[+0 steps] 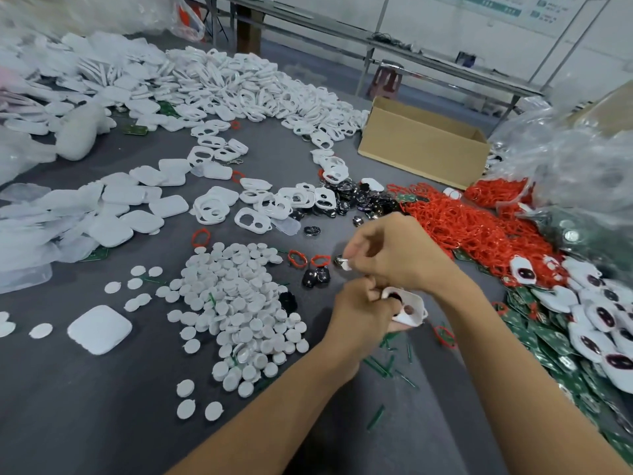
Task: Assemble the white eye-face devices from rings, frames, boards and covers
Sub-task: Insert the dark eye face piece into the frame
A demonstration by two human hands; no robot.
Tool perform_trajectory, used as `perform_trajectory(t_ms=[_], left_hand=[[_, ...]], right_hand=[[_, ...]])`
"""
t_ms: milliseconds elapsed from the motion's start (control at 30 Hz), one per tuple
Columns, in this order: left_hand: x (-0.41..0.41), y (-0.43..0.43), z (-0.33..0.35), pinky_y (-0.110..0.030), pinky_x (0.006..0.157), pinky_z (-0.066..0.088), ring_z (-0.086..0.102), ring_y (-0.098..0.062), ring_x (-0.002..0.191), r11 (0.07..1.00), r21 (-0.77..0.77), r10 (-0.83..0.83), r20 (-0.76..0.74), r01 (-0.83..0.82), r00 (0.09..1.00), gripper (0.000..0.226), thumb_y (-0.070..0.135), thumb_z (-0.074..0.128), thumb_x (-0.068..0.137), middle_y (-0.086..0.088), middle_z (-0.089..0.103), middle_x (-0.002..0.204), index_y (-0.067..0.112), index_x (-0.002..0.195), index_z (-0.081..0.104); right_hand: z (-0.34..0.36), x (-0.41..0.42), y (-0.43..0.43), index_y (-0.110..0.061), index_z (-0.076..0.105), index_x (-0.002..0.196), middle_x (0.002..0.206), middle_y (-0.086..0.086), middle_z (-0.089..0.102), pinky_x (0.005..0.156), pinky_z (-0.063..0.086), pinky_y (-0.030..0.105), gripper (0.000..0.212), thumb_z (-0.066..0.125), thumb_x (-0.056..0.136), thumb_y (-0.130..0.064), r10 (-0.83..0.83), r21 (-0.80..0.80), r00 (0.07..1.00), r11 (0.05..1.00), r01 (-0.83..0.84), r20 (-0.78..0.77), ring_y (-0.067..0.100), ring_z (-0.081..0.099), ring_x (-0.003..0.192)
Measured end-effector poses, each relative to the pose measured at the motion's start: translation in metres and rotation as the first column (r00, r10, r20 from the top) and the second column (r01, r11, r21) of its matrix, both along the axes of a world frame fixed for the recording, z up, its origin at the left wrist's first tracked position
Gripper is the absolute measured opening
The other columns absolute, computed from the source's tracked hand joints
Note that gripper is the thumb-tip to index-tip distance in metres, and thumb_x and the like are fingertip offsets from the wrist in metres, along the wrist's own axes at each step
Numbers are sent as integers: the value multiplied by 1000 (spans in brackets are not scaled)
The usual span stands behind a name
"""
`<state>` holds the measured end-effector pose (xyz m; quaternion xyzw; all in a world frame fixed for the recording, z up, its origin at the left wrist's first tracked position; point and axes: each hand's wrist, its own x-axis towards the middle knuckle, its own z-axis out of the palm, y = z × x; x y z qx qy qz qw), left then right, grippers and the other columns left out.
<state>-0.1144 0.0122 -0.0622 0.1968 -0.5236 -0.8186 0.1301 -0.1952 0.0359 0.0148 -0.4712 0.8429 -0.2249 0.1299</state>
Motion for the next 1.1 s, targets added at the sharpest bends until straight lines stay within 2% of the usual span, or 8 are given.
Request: perform_trajectory(t_ms=[100,233,367,500,700,767,900,1100], left_hand=[[2,-3,1,-23,64,59,66,-14,72,995,31,94,-4,-93,996,16,-12,49,91,-15,67,87,-4,99,61],[3,-11,3,-22,65,59,67,-10,69,971,16,237,17,-237,971,20,-11,52,89,-6,69,80,5,88,63],[3,-21,2,-22,63,58,68,-7,66,933,26,360,26,-360,933,23,-10,55,87,-5,70,80,11,83,64],[3,-23,1,-24,66,59,69,-10,70,935,34,352,21,-352,936,21,-9,55,88,-6,71,81,9,86,65],[5,-23,1,-24,64,58,70,-13,72,950,1,313,3,-313,950,22,-12,58,85,-10,72,86,9,90,64],[5,-22,0,-24,64,58,70,-14,74,952,-12,307,-4,-307,952,23,-13,61,84,-11,71,89,9,91,64],[5,-22,-1,-25,66,58,70,-15,76,953,-28,302,-17,-302,953,20,-11,64,85,-12,71,90,7,92,64],[3,-23,-3,-26,65,58,70,-16,73,943,-44,330,-7,-330,944,19,-10,65,85,-11,71,87,8,91,65]], right_hand=[[5,-3,16,-13,72,78,70,9,69,64,50,23,18,73,75,4,-19,-161,989,986,43,148,11,59,62],[7,-7,37,-7,68,81,71,12,65,64,46,20,17,73,75,8,0,-265,951,960,86,308,12,56,64],[2,-12,49,-13,69,79,69,5,69,62,45,20,16,76,75,1,-74,-200,985,974,104,154,9,58,61],[-6,-10,44,-17,69,76,61,-9,63,56,40,8,17,76,75,-2,-90,-155,996,984,91,11,-1,52,52],[-11,-6,37,-14,70,77,60,-9,63,55,40,5,17,67,77,2,-87,-97,991,992,77,-101,-5,54,49],[-11,-5,36,-18,69,77,64,-5,66,58,45,9,19,67,77,1,-87,-78,987,994,77,-138,-2,57,54],[-13,-2,33,-21,66,76,70,-2,68,72,55,36,21,64,76,-1,-72,-73,974,996,57,-213,15,64,70],[-18,-5,31,-20,64,83,71,-8,56,70,52,37,19,73,72,-7,-66,-87,963,995,45,-261,15,57,69]])
